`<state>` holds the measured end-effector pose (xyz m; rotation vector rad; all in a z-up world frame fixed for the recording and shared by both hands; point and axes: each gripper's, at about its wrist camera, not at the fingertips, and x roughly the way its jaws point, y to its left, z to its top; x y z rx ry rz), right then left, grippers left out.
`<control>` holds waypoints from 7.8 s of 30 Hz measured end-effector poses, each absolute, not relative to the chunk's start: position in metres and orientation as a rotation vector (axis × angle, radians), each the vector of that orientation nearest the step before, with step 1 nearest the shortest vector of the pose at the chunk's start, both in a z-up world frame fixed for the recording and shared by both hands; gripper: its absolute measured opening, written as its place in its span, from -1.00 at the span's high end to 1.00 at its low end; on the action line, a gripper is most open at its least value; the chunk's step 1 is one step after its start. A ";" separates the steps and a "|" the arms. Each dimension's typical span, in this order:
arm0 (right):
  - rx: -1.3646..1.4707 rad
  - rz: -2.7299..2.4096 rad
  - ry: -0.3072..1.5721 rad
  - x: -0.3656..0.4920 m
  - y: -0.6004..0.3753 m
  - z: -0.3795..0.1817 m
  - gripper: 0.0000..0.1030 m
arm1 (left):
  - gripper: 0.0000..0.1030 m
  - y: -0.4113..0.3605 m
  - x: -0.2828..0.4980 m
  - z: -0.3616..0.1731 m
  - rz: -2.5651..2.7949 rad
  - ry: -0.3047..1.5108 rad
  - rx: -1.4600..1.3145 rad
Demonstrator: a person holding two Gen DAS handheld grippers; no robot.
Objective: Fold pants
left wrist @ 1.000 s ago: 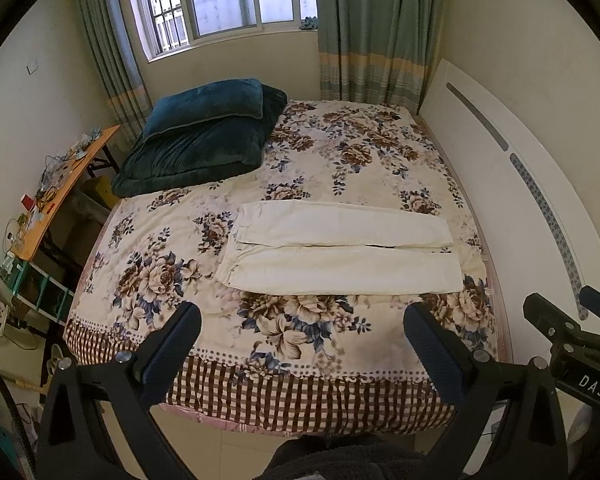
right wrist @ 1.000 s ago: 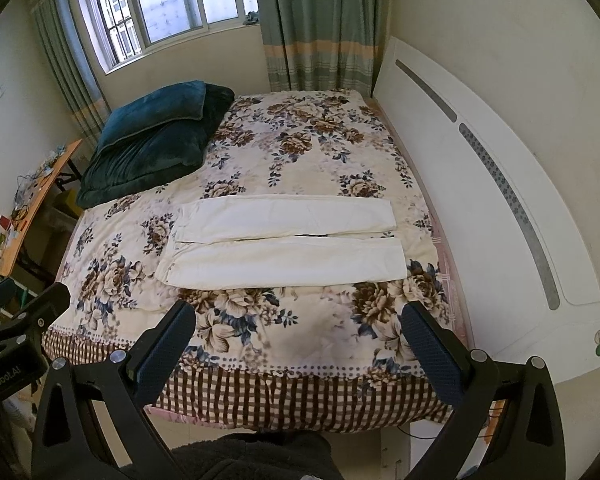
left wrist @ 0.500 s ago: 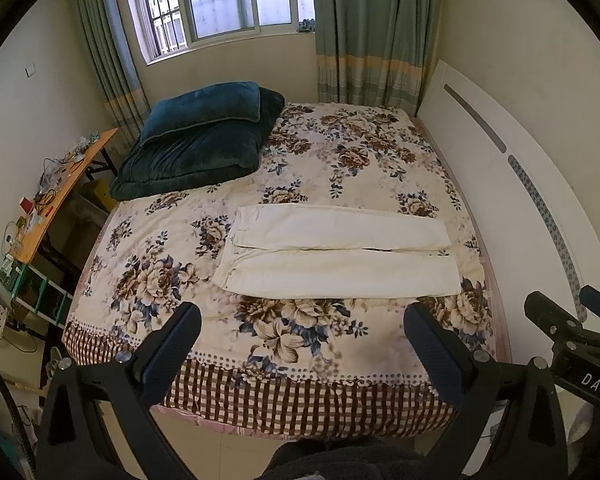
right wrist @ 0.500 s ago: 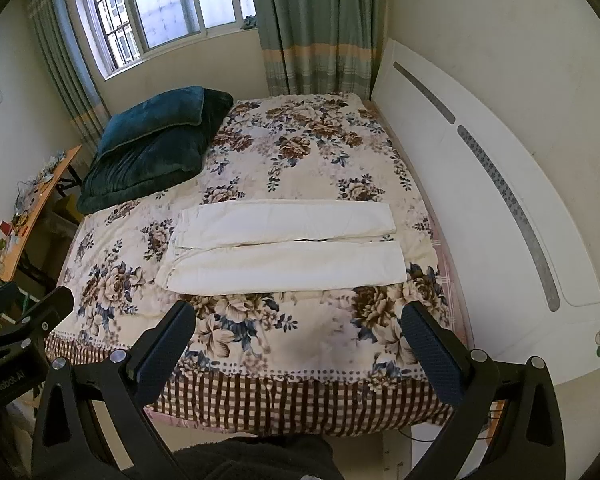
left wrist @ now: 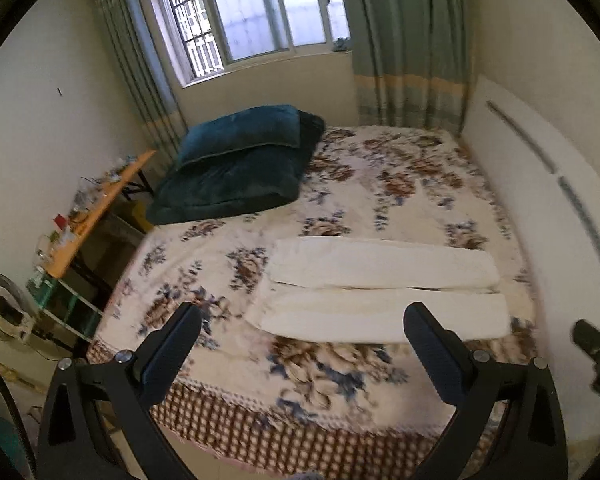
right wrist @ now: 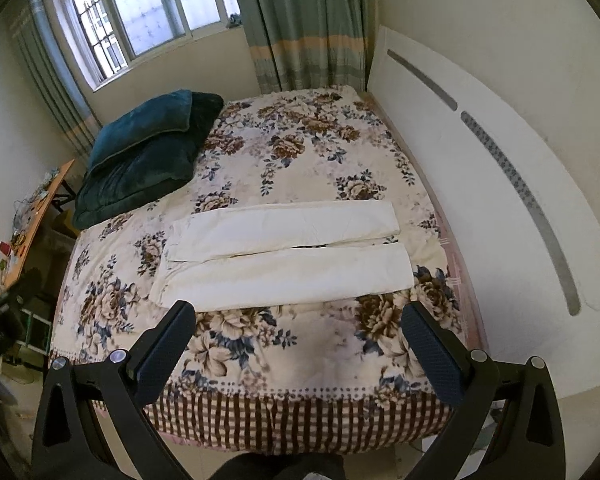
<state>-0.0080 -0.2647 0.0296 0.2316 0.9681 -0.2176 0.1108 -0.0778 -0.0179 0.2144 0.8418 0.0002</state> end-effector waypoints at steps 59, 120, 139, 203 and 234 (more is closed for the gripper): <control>-0.192 0.444 1.515 0.642 -0.294 -0.591 0.89 | 0.88 -0.192 0.591 -0.539 -0.666 1.392 0.751; 0.316 -0.524 1.605 0.474 -0.427 -0.603 0.70 | -0.84 0.076 0.378 -0.520 0.360 1.453 0.013; 1.336 -0.584 1.168 0.197 -0.499 -0.597 -0.12 | -0.84 0.108 0.344 -0.537 0.241 1.540 -0.480; 1.325 -0.616 1.110 0.145 -0.508 -0.561 -0.17 | -0.07 0.073 0.330 -0.478 0.103 1.458 -0.385; 1.373 -0.397 1.314 0.246 -0.272 -0.615 0.13 | 0.68 0.154 0.386 -0.525 0.248 1.405 -0.364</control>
